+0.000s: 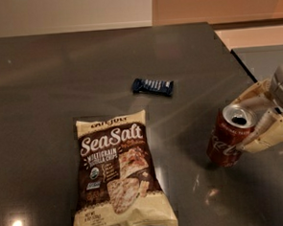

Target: Pick coke can

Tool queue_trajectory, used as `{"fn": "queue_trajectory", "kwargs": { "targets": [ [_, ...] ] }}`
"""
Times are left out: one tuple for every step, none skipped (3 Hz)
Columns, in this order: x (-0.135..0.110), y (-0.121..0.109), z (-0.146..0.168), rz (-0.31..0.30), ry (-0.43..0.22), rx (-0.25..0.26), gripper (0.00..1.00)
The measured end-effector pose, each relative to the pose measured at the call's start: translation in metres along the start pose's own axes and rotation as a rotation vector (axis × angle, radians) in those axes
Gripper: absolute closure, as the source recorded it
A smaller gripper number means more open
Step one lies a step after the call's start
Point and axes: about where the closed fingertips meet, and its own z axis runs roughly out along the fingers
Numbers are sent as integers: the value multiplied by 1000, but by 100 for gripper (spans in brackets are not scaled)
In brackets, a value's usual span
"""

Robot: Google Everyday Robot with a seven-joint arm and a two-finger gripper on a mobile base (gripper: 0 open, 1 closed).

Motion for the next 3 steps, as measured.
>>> {"fn": "queue_trajectory", "kwargs": {
  "targets": [
    [-2, 0, -1, -1, -3, 1, 100],
    [-45, -51, -47, 29, 38, 61, 100],
    [-46, -54, -46, 27, 35, 72, 100]
  ]
}}
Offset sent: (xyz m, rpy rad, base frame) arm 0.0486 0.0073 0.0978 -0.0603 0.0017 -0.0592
